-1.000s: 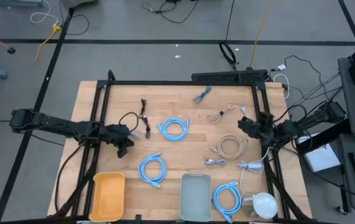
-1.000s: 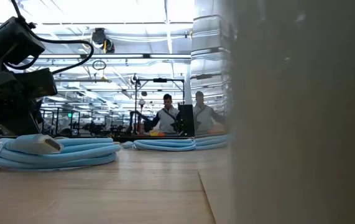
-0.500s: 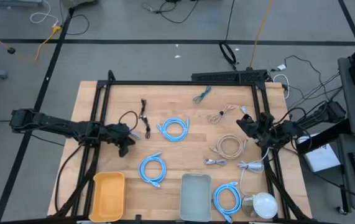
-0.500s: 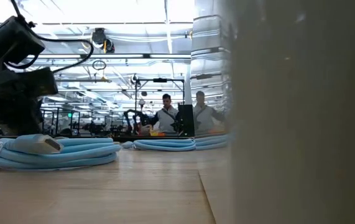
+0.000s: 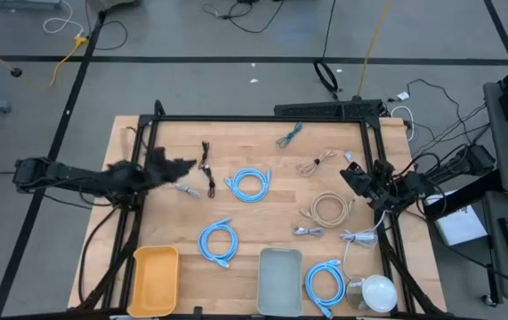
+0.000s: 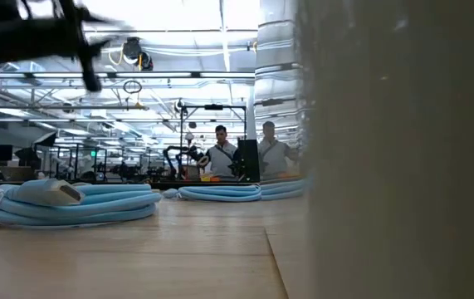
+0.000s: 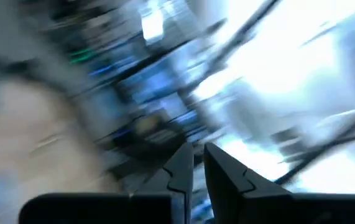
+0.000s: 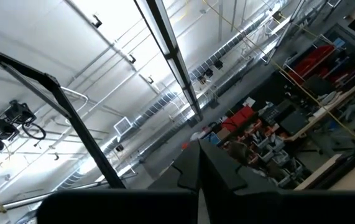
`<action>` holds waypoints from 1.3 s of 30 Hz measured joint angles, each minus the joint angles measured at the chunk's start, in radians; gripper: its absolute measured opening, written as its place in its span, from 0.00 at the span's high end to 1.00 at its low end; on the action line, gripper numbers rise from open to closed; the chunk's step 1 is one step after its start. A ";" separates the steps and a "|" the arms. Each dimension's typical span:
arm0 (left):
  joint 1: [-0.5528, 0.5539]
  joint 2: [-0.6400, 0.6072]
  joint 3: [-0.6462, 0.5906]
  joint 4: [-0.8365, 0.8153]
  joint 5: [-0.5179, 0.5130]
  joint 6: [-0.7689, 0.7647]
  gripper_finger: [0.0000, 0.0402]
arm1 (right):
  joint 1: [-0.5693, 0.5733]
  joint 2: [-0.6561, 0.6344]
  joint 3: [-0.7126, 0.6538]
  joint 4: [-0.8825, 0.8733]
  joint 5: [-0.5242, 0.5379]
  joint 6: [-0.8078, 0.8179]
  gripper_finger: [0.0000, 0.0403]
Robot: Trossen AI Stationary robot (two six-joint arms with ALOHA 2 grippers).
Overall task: Sort cables
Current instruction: Put the green charger cable into the gray bin
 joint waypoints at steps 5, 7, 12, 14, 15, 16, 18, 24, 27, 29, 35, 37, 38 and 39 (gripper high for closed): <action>0.040 0.003 0.077 0.273 -0.092 0.044 0.90 | -0.002 0.001 0.000 0.000 0.007 -0.007 0.99; 0.044 0.001 0.118 0.265 -0.189 0.084 0.90 | -0.002 0.001 0.000 0.003 0.026 -0.001 0.99; 0.038 0.026 0.269 -0.101 -0.206 0.184 0.90 | -0.002 0.002 0.000 0.020 0.051 0.000 0.99; 0.036 0.048 0.353 -0.362 -0.203 0.218 0.90 | -0.002 0.001 0.000 0.023 0.051 -0.003 0.99; 0.035 0.063 0.392 -0.475 -0.200 0.181 0.90 | -0.002 0.001 0.000 0.025 0.052 -0.003 0.99; 0.040 0.078 0.429 -0.561 -0.184 0.128 0.90 | -0.002 0.001 0.000 0.023 0.051 -0.003 0.99; 0.067 0.134 0.502 -0.624 -0.099 0.134 0.90 | -0.002 0.001 0.000 0.022 0.051 -0.003 0.99; 0.181 0.336 0.831 -1.037 0.442 0.602 0.90 | -0.002 0.001 0.000 0.008 0.050 -0.070 0.99; 0.229 0.435 1.049 -1.541 0.422 0.838 0.90 | -0.003 0.001 0.000 -0.018 0.051 -0.094 0.99; 0.257 0.502 1.156 -1.804 0.357 0.943 0.90 | -0.003 0.001 0.000 -0.059 0.067 -0.110 0.99; 0.325 0.563 1.224 -1.981 0.268 1.004 0.90 | -0.078 0.017 0.127 -0.691 0.148 -0.059 0.95; 0.331 0.556 1.224 -1.970 0.284 0.983 0.90 | -0.149 0.056 0.223 -0.965 0.143 -0.041 0.90; 0.332 0.551 1.224 -1.967 0.287 0.969 0.90 | -0.194 0.082 0.274 -1.080 0.131 -0.057 0.86; 0.332 0.546 1.224 -1.961 0.287 0.958 0.90 | -0.240 0.109 0.325 -1.179 0.123 -0.080 0.83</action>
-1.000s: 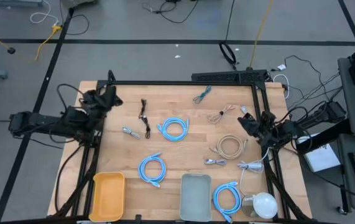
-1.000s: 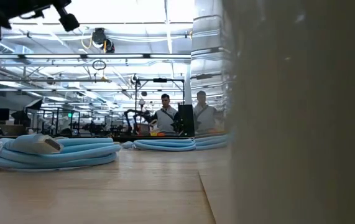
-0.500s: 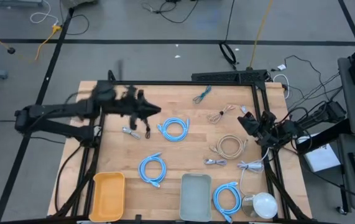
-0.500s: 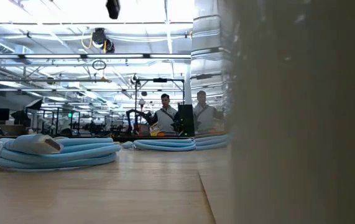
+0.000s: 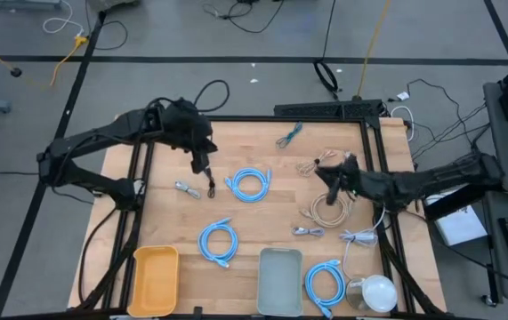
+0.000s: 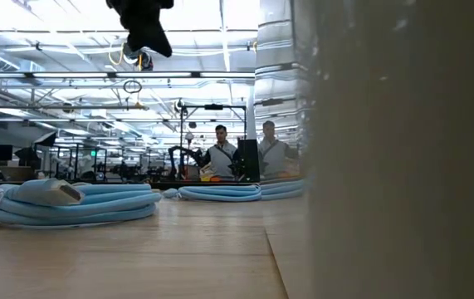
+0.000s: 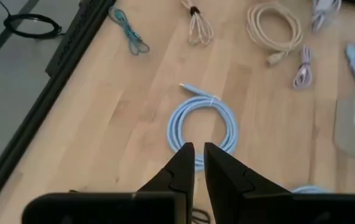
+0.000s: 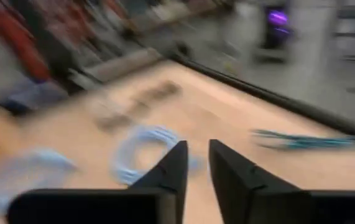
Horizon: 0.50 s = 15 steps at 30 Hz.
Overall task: Sort cables
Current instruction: Put the green charger cable into the gray bin
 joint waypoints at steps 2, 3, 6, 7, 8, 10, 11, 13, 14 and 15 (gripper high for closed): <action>-0.001 -0.015 0.000 0.010 0.000 -0.026 0.90 | -0.106 0.065 0.100 -0.131 -0.008 -0.042 0.77; -0.001 -0.021 0.000 0.008 0.001 -0.043 0.90 | -0.159 0.099 0.142 -0.176 -0.027 -0.072 0.74; -0.002 -0.028 0.000 0.019 0.035 -0.102 0.90 | -0.293 0.213 0.251 -0.272 -0.096 -0.154 0.67; -0.002 -0.030 0.000 0.025 0.044 -0.125 0.90 | -0.335 0.256 0.286 -0.292 -0.133 -0.173 0.65; -0.005 -0.030 0.000 0.033 0.050 -0.144 0.90 | -0.372 0.298 0.317 -0.314 -0.168 -0.175 0.64; -0.017 -0.032 0.000 0.053 0.049 -0.173 0.90 | -0.446 0.391 0.368 -0.357 -0.255 -0.138 0.62; -0.026 -0.032 0.000 0.062 0.047 -0.177 0.90 | -0.476 0.439 0.386 -0.364 -0.309 -0.125 0.61; -0.044 -0.032 -0.001 0.077 0.034 -0.185 0.90 | -0.516 0.534 0.414 -0.345 -0.425 -0.132 0.60; -0.052 -0.032 -0.001 0.084 0.029 -0.187 0.90 | -0.526 0.577 0.428 -0.322 -0.489 -0.164 0.60; -0.059 -0.032 -0.001 0.088 0.024 -0.188 0.90 | -0.532 0.617 0.440 -0.290 -0.544 -0.206 0.59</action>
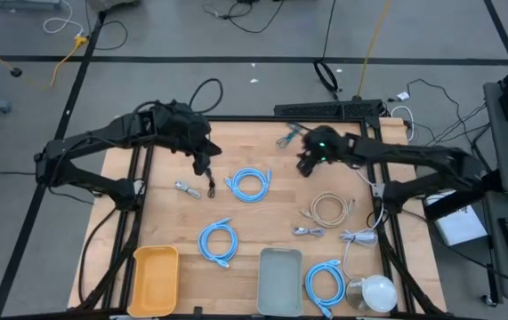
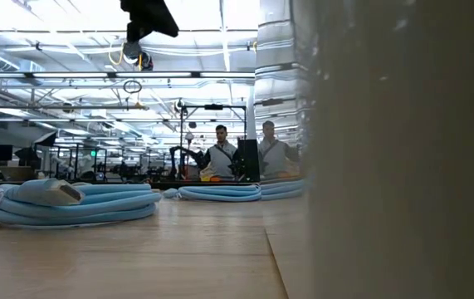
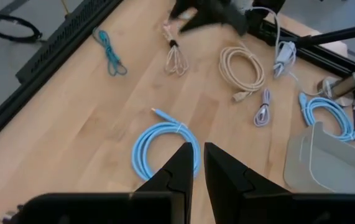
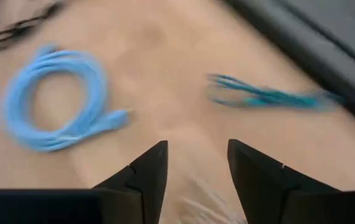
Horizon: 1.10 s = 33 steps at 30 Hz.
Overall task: Sort cables
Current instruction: Put the green charger cable into the gray bin
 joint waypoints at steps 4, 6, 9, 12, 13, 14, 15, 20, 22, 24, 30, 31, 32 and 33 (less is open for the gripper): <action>-0.019 0.001 0.000 0.001 -0.008 -0.022 0.90 | 0.013 0.121 0.017 0.115 -0.053 -0.254 0.57; -0.031 0.001 0.000 0.001 -0.008 -0.040 0.90 | 0.025 0.156 0.017 0.173 -0.009 -0.362 0.57; -0.052 -0.002 -0.001 0.000 -0.008 -0.060 0.90 | 0.026 0.182 0.019 0.203 0.069 -0.442 0.58; -0.079 -0.005 -0.001 0.001 -0.027 -0.075 0.90 | 0.003 0.209 0.019 0.181 0.128 -0.498 0.59; -0.090 -0.005 -0.001 0.000 -0.035 -0.078 0.90 | -0.006 0.215 0.019 0.155 0.142 -0.512 0.59; -0.101 -0.005 -0.001 0.000 -0.046 -0.082 0.90 | -0.017 0.222 0.019 0.134 0.151 -0.521 0.59; -0.109 -0.005 -0.001 0.001 -0.051 -0.082 0.90 | -0.029 0.233 0.029 0.101 0.151 -0.531 0.59; -0.143 -0.005 -0.001 0.001 -0.067 -0.085 0.90 | -0.075 0.300 0.091 -0.004 0.169 -0.563 0.59; -0.152 -0.005 -0.001 0.002 -0.085 -0.085 0.90 | -0.081 0.321 0.124 0.009 0.183 -0.591 0.59; -0.154 -0.005 -0.001 0.007 -0.095 -0.085 0.90 | -0.087 0.349 0.178 0.018 0.178 -0.607 0.59; -0.169 -0.005 -0.001 0.008 -0.095 -0.100 0.90 | -0.118 0.473 0.358 -0.064 0.165 -0.626 0.59; -0.174 -0.005 -0.001 0.007 -0.095 -0.103 0.90 | -0.126 0.488 0.384 -0.095 0.147 -0.631 0.59; -0.181 -0.005 -0.001 0.006 -0.095 -0.107 0.90 | -0.132 0.503 0.410 -0.137 0.129 -0.631 0.59; -0.189 -0.005 -0.001 0.006 -0.095 -0.108 0.90 | -0.138 0.517 0.432 -0.173 0.103 -0.631 0.59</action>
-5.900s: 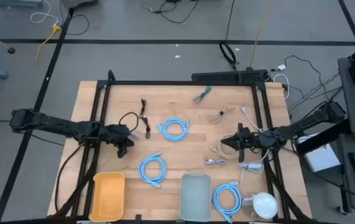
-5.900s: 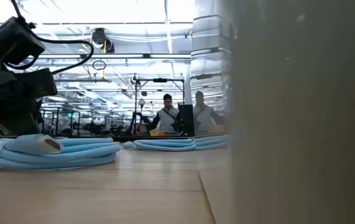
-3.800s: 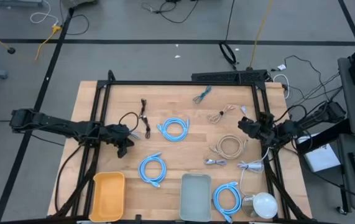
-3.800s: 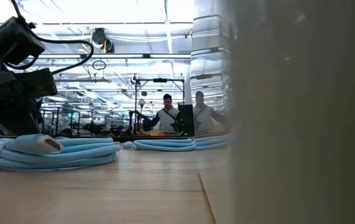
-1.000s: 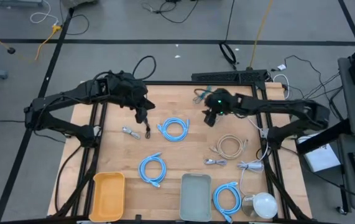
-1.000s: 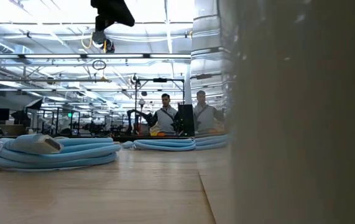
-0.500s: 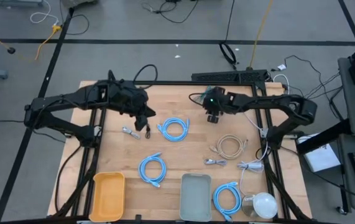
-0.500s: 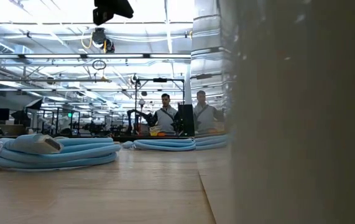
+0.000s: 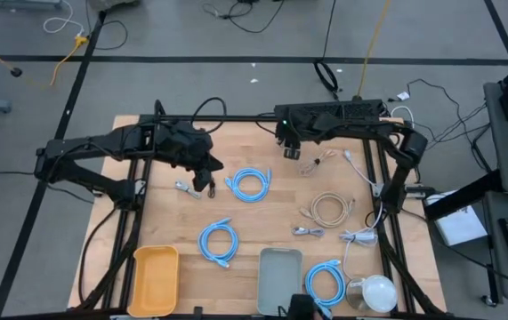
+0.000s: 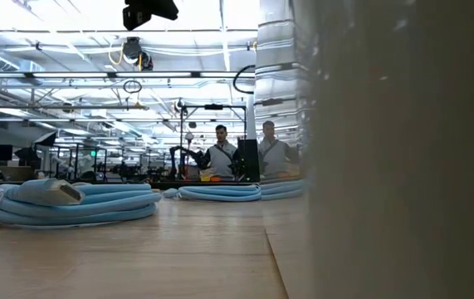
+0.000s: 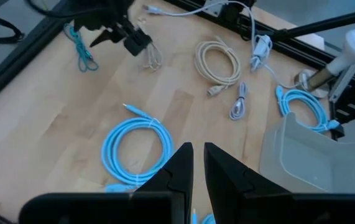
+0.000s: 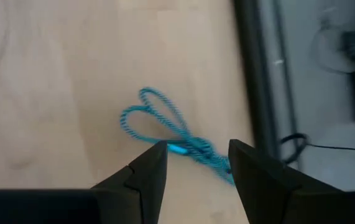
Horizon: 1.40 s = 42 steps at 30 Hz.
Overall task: Sort cables
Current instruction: Put the green charger cable into the gray bin
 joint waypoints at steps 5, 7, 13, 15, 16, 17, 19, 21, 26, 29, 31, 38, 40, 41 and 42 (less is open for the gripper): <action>-0.035 0.000 0.000 -0.004 -0.017 -0.007 0.90 | -0.023 0.028 0.036 -0.159 -0.150 -0.020 0.59; -0.050 0.000 0.000 -0.006 -0.030 -0.007 0.90 | -0.030 0.028 0.034 -0.188 -0.189 -0.044 0.59; -0.072 0.000 0.000 -0.005 -0.043 -0.008 0.90 | -0.034 0.027 0.028 -0.101 -0.149 -0.111 0.59; -0.075 0.000 0.000 -0.005 -0.044 -0.010 0.90 | -0.034 0.024 0.028 -0.076 -0.135 -0.143 0.59; -0.076 0.000 0.000 -0.005 -0.044 -0.011 0.90 | -0.034 0.024 0.028 -0.064 -0.138 -0.152 0.59; -0.077 0.000 0.000 -0.005 -0.043 -0.016 0.90 | -0.034 0.025 0.028 -0.051 -0.138 -0.157 0.59; -0.083 0.000 0.000 -0.005 -0.045 -0.026 0.90 | -0.039 0.036 0.028 -0.038 -0.138 -0.167 0.59; -0.091 0.000 0.000 -0.005 -0.045 -0.031 0.90 | -0.043 0.058 0.028 -0.032 -0.138 -0.167 0.59; -0.119 0.000 0.000 -0.005 -0.060 -0.040 0.90 | -0.053 0.107 0.028 -0.049 -0.123 -0.156 0.59; -0.128 0.000 0.000 -0.005 -0.084 -0.051 0.90 | -0.053 0.105 0.026 -0.038 -0.120 -0.164 0.59; -0.129 0.000 0.000 -0.005 -0.087 -0.055 0.90 | -0.053 0.103 0.029 -0.014 -0.130 -0.171 0.59; -0.129 0.000 0.000 -0.004 -0.087 -0.079 0.90 | -0.053 0.104 0.028 -0.013 -0.113 -0.173 0.63; -0.129 0.000 0.000 0.002 -0.087 -0.081 0.90 | -0.053 0.106 0.028 -0.018 -0.121 -0.179 0.66; -0.129 0.000 0.000 0.007 -0.087 -0.081 0.90 | -0.053 0.106 0.028 -0.019 -0.125 -0.180 0.67; -0.129 0.000 0.000 0.012 -0.087 -0.082 0.90 | -0.053 0.106 0.028 -0.019 -0.131 -0.178 0.68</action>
